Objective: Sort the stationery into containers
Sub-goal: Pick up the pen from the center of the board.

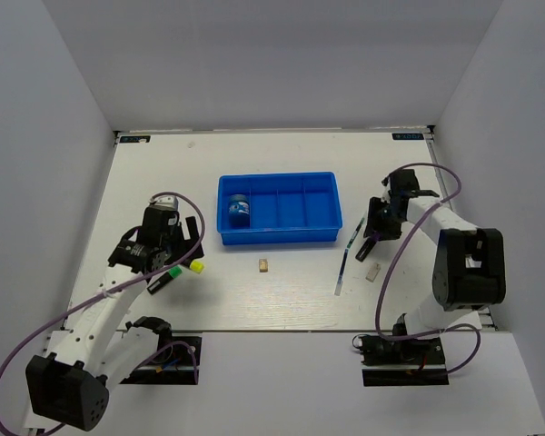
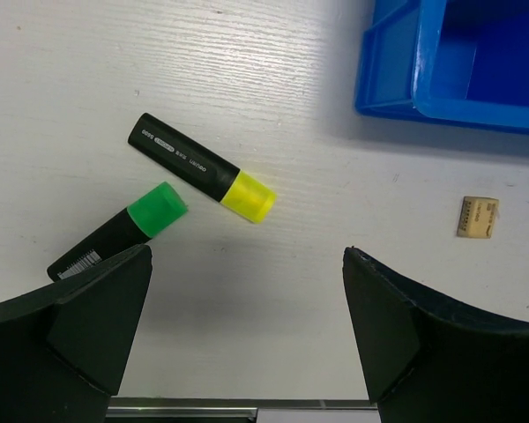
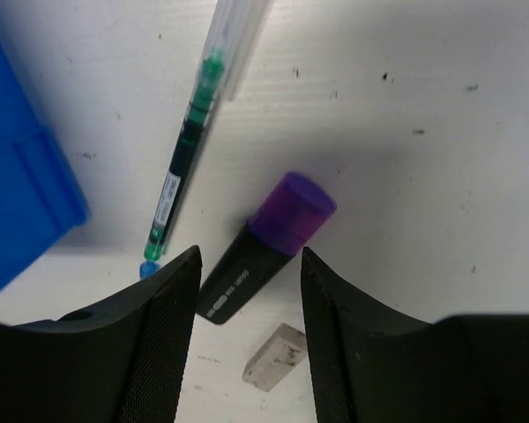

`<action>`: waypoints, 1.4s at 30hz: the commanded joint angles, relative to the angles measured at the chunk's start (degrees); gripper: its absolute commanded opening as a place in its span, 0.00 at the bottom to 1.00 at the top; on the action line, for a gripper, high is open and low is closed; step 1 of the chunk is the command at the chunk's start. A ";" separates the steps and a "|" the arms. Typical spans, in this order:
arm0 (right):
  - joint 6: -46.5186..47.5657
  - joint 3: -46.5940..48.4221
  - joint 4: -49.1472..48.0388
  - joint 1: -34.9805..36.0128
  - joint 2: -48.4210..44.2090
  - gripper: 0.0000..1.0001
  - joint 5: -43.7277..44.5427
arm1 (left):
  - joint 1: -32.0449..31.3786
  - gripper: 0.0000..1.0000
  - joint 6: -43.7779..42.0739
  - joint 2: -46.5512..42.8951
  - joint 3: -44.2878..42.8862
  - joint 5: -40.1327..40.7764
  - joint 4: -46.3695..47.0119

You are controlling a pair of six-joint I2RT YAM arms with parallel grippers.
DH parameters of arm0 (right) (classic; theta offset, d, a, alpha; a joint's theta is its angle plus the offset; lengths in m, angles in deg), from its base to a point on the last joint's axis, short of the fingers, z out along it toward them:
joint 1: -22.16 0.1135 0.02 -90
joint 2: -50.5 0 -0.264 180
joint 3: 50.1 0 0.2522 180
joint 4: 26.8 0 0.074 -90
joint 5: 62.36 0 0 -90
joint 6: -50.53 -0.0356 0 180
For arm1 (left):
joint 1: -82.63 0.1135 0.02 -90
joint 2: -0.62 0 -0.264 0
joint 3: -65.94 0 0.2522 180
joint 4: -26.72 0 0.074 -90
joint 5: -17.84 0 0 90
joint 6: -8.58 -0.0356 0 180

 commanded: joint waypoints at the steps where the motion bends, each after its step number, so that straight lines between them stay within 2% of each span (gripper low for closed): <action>1: -2.94 3.85 -1.00 1.49 3.10 0.52 4.15 | 0.26 1.00 -0.29 -1.45 0.60 -0.87 1.09; 5: -3.47 6.58 2.50 3.16 6.96 0.52 11.26 | 0.35 1.00 -0.20 -1.63 0.51 -0.26 1.00; 11: -4.18 5.27 2.17 3.52 8.46 0.52 10.40 | 0.35 1.00 -0.20 -1.45 0.60 -0.26 1.00; 13: -4.35 5.70 2.52 3.70 8.99 0.48 10.49 | 0.43 1.00 -0.29 -1.63 0.51 -0.34 1.00; 18: -4.18 4.13 2.52 3.78 8.73 0.22 10.58 | 0.43 1.00 -0.20 -2.07 0.78 0.27 0.83; 20: -4.09 3.25 2.78 3.43 8.47 0.16 10.67 | 0.35 1.00 -0.29 -2.42 0.95 0.36 0.83; 21: -4.18 3.25 2.78 3.43 8.03 0.08 10.32 | 0.34 1.00 -0.29 -2.51 1.04 0.45 0.83; 24: -3.65 3.69 3.05 3.26 5.93 0.00 9.70 | 0.43 1.00 -0.37 -2.68 1.04 0.54 0.83; 30: 0.30 7.28 3.75 3.52 -3.38 0.00 5.48 | 0.35 1.00 -0.46 -2.95 1.48 0.97 0.65; 34: 2.94 10.61 6.03 3.70 -8.57 0.00 -1.97 | 0.34 1.00 -0.46 -2.86 1.57 1.24 0.91; 38: 4.00 13.61 8.84 4.75 -9.73 0.00 -9.71 | 0.52 1.00 -0.11 -1.89 1.56 0.98 0.65; 42: 3.73 20.62 8.76 9.04 -5.43 0.00 -19.71 | 0.96 0.98 0.33 -0.32 1.65 0.10 1.09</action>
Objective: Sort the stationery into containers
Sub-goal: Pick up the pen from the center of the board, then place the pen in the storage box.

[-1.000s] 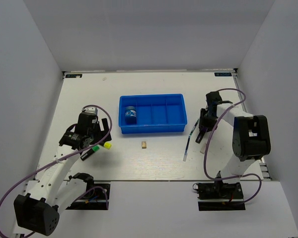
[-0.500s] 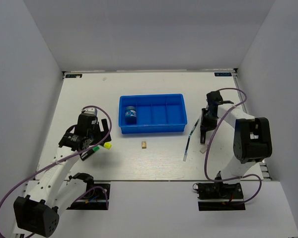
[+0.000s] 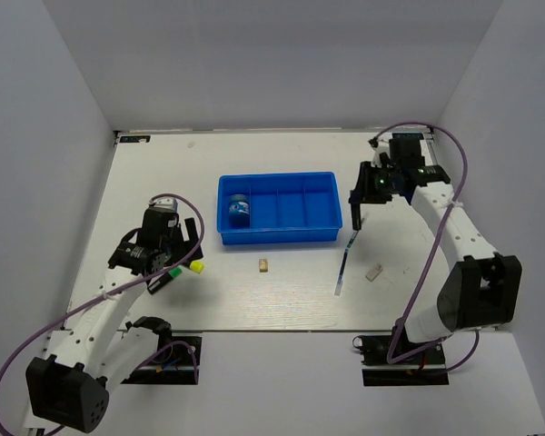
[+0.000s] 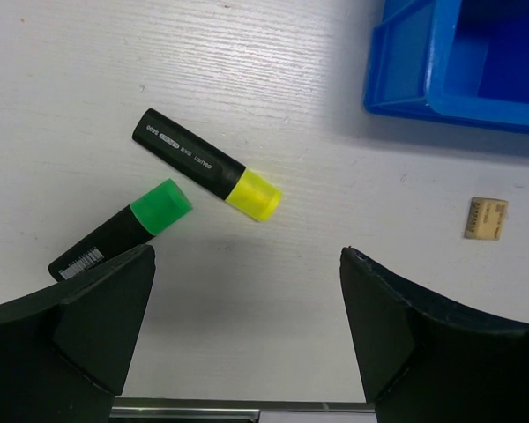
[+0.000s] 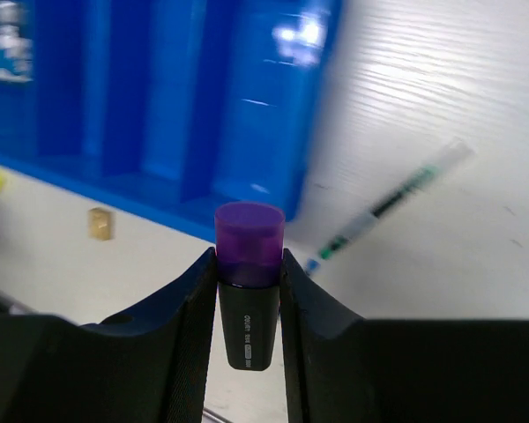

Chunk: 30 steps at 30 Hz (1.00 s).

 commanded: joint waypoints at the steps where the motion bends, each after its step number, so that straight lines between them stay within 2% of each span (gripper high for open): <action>1: 1.13 6.52 1.22 4.09 6.37 0.00 -11.59 | 0.91 0.94 0.83 1.31 0.84 -0.51 1.05; 4: 1.57 14.52 0.78 9.54 10.43 0.00 -14.15 | 2.41 0.82 2.76 3.68 0.50 -2.80 0.70; 5: 1.49 19.67 0.34 12.68 14.80 0.00 -14.41 | 3.37 0.75 3.29 4.90 0.23 -4.37 0.61; 8: 0.26 27.87 0.95 16.74 22.28 0.00 -13.37 | 3.55 0.71 5.84 4.83 0.67 -3.86 0.26; 13: -6.50 41.12 1.92 22.29 33.72 0.00 -8.62 | 3.82 0.70 11.54 2.72 1.55 -1.49 -1.23; 16: -10.80 44.58 2.45 23.61 39.27 0.00 -3.44 | 3.82 0.70 14.63 2.63 1.02 0.53 -4.04; 20: -14.15 43.90 0.34 24.32 42.34 0.00 0.88 | 3.82 0.72 22.95 2.28 0.93 2.38 -8.35; 24: -16.18 42.65 -2.74 25.02 43.75 0.01 1.76 | 3.90 0.78 27.11 1.66 2.60 1.25 -7.04; 26: -16.36 43.01 -2.74 25.46 44.63 0.12 1.15 | 3.82 0.79 29.38 2.63 2.69 0.89 -6.86; 27: -16.36 43.10 -2.65 25.72 44.81 0.25 1.14 | 3.82 0.79 29.48 3.24 2.26 0.80 -6.77; 30: -14.87 42.23 -2.83 25.90 44.20 0.43 0.27 | 3.82 0.79 28.87 5.96 0.24 1.94 -5.55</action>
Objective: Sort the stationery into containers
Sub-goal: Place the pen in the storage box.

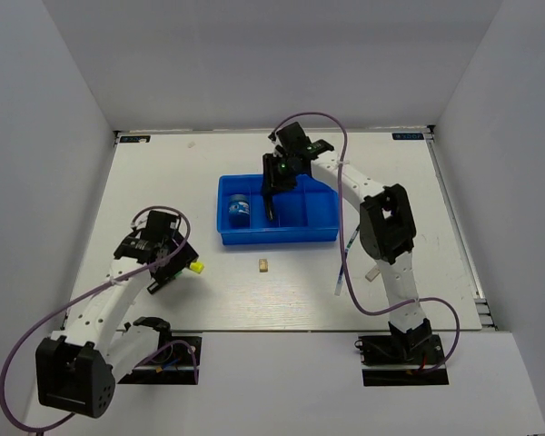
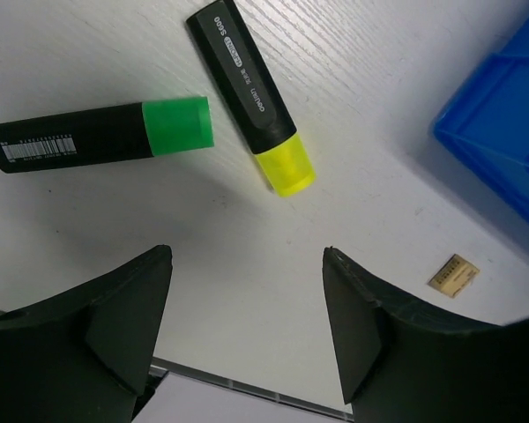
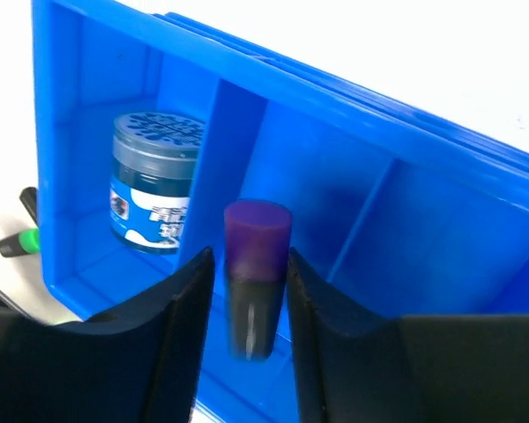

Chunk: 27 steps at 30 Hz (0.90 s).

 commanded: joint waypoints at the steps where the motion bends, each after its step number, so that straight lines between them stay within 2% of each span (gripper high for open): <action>1: 0.28 0.17 -2.24 1.00 -0.96 0.47 -0.56 | 0.58 0.79 1.70 3.01 -2.37 1.79 1.04; 4: 1.07 -2.02 -2.41 1.09 -2.98 0.50 -1.27 | 1.55 0.69 1.96 7.59 -4.13 2.24 1.65; 7: 1.96 -3.08 -3.47 0.83 -4.83 0.53 -1.36 | 1.55 0.67 3.89 11.28 -4.66 0.83 3.41; 11: 2.31 -5.01 -3.29 0.65 -7.37 0.53 -2.06 | 1.64 0.65 9.41 14.10 -4.40 0.56 5.60; 18: 4.15 -20.11 -8.99 -0.31 -21.33 0.53 -1.97 | 1.29 0.65 17.41 17.61 -2.90 1.61 8.42; 27: 5.65 -33.66 -10.76 -2.86 -33.82 0.53 -4.61 | 1.11 0.65 20.51 24.29 -4.48 4.25 9.65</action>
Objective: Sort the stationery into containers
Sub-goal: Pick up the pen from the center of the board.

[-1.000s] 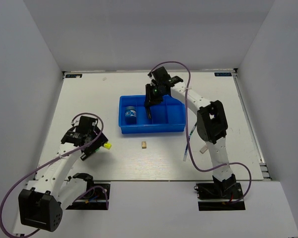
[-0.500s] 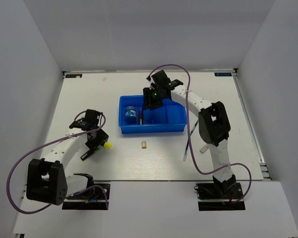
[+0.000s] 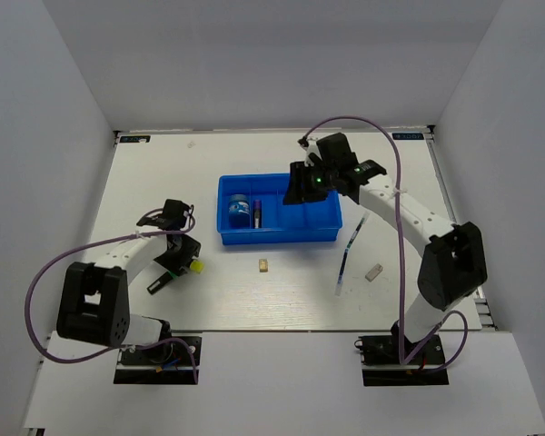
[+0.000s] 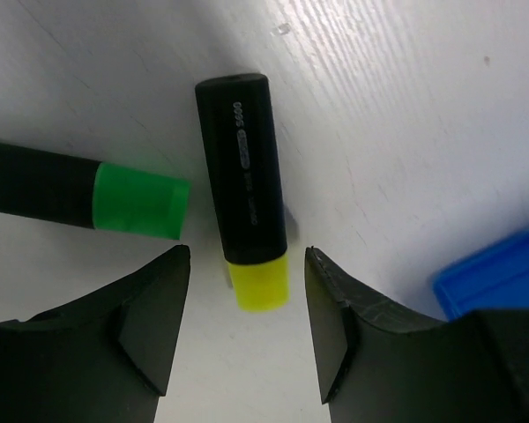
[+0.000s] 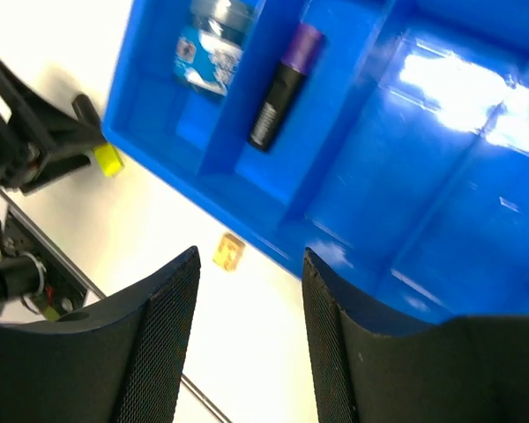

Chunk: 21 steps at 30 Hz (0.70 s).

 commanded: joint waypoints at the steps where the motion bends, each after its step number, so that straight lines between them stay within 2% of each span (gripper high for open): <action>1: 1.84 -3.96 -1.93 -1.00 -3.78 0.53 -1.53 | -0.18 0.65 2.37 1.95 -2.14 2.16 1.32; 5: 2.64 -9.31 -1.93 -1.97 -7.21 0.53 -1.97 | -0.18 0.65 2.19 7.05 -4.43 3.03 0.97; 7: 2.81 -11.08 -1.76 -2.76 -9.49 0.53 -2.41 | -0.18 0.60 2.54 8.54 -5.13 2.86 0.88; 9: 2.99 -12.75 -1.85 -2.94 -11.77 0.53 -2.49 | -0.18 0.51 2.81 9.34 -4.87 1.81 1.76; 10: 2.82 -13.72 -1.67 -3.63 -12.22 0.53 -2.67 | -0.18 0.36 2.63 9.78 -4.61 1.46 1.94; 13: 3.34 -15.66 -1.32 -4.60 -14.68 0.53 -3.20 | -0.27 0.17 1.58 9.87 -5.22 0.22 2.12; 15: 4.13 -16.71 -0.53 -5.13 -16.09 0.53 -3.81 | -0.44 0.12 -0.26 9.26 -7.76 0.22 0.81; 18: 10.10 -16.89 3.24 -5.40 -18.55 0.56 -5.92 | -0.53 0.01 -4.21 7.60 -12.07 0.75 -1.83; 19: 15.42 -16.89 4.30 -5.40 -19.95 0.56 -6.27 | -0.88 0.01 -5.96 6.89 -15.64 1.88 -3.67; 20: 17.04 -17.15 6.83 -5.57 -20.66 0.46 -6.54 | -1.40 0.01 -8.16 5.14 -16.64 2.50 -4.82; 21: 17.75 -18.20 7.12 -5.66 -21.27 0.21 -6.89 | -2.19 0.01 -9.31 3.12 -17.60 5.47 -5.35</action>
